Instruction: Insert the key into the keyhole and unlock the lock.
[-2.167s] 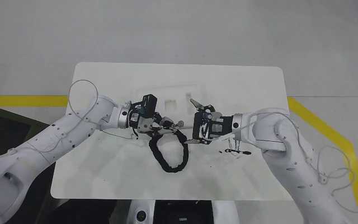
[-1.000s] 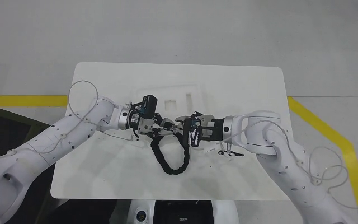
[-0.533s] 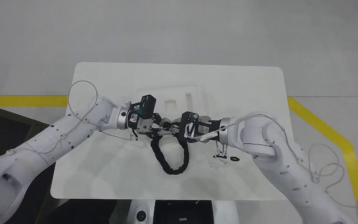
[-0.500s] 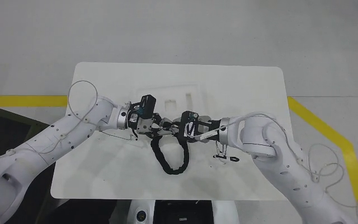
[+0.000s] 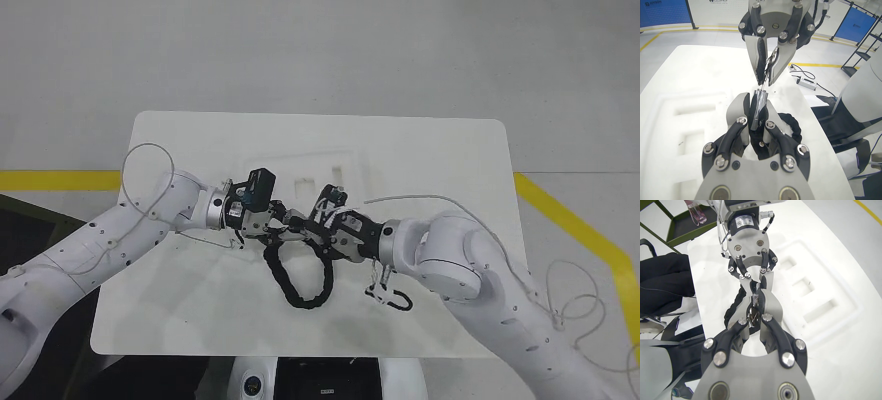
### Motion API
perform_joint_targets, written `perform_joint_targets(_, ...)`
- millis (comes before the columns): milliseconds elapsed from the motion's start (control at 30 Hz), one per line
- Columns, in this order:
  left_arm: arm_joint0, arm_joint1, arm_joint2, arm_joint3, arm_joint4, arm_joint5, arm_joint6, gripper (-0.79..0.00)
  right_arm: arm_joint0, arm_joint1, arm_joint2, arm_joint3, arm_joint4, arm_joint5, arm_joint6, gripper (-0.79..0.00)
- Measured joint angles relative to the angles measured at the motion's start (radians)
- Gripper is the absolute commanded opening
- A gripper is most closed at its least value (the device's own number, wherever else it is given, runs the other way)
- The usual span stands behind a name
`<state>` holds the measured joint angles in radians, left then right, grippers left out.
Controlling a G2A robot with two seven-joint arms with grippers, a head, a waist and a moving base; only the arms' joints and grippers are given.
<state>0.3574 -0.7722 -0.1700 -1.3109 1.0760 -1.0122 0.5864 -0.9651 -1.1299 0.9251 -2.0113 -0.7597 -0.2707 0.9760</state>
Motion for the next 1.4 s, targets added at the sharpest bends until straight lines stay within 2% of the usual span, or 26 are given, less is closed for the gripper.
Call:
perform_joint_targets(300, 0.003, -0.002, 0.0, 0.014, 0.032, 0.0, 0.035, -0.785, -0.046, -0.019, -0.004, -0.01, 0.079, 0.28, -0.068, -0.785)
perform_joint_targets(433, 0.002, -0.002, 0.0, 0.017, 0.043, 0.0, 0.044, -0.785, -0.055, -0.023, -0.005, -0.026, 0.079, 0.37, -0.045, -0.785)
perform_joint_targets(467, 0.001, -0.001, 0.0, 0.018, 0.045, 0.0, 0.045, -0.785, -0.055, -0.024, -0.006, -0.029, 0.08, 0.379, -0.041, -0.65)
perform_joint_targets(500, 0.001, -0.001, 0.0, 0.018, 0.046, 0.0, 0.047, -0.785, -0.055, -0.025, -0.009, -0.034, 0.083, 0.385, -0.04, -0.428)
perform_joint_targets(533, 0.001, -0.001, 0.0, 0.018, 0.048, 0.0, 0.048, -0.785, -0.055, -0.026, -0.012, -0.038, 0.084, 0.385, -0.042, 0.0)
perform_joint_targets(700, -0.001, 0.0, 0.0, 0.023, 0.052, 0.0, 0.056, -0.785, -0.049, -0.029, -0.013, -0.061, 0.061, 0.382, -0.045, 0.0)
perform_joint_targets(800, -0.004, 0.002, 0.0, 0.035, 0.049, 0.0, 0.063, -0.785, -0.055, -0.023, 0.002, -0.078, 0.024, 0.337, -0.044, 0.0)
perform_joint_targets(900, -0.01, 0.007, 0.0, 0.043, 0.048, 0.0, 0.076, -0.785, -0.079, -0.011, 0.029, -0.078, -0.014, 0.231, -0.041, 0.0)
perform_joint_targets(1067, -0.013, 0.016, 0.0, 0.037, 0.053, 0.0, 0.11, -0.785, -0.145, 0.012, 0.089, -0.02, -0.057, -0.022, -0.134, 0.0)
perform_joint_targets(1233, -0.016, 0.023, 0.0, 0.017, 0.071, 0.0, 0.13, -0.785, -0.163, 0.015, 0.07, 0.04, -0.1, -0.165, -0.214, 0.0)
perform_joint_targets(1267, -0.017, 0.023, 0.0, 0.014, 0.072, 0.0, 0.131, -0.785, -0.158, 0.013, 0.06, 0.05, -0.108, -0.173, -0.228, -0.265)
perform_joint_targets(1300, -0.018, 0.024, 0.0, 0.01, 0.074, 0.0, 0.133, -0.785, -0.152, 0.011, 0.048, 0.06, -0.119, -0.179, -0.239, -0.579)
perform_joint_targets(1333, -0.019, 0.025, 0.0, 0.006, 0.076, 0.0, 0.135, -0.785, -0.141, 0.007, 0.031, 0.073, -0.135, -0.184, -0.255, -0.785)
perform_joint_targets(1400, -0.019, 0.027, 0.0, 0.002, 0.078, 0.0, 0.14, -0.785, -0.125, 0.001, 0.005, 0.092, -0.159, -0.187, -0.277, -0.785)
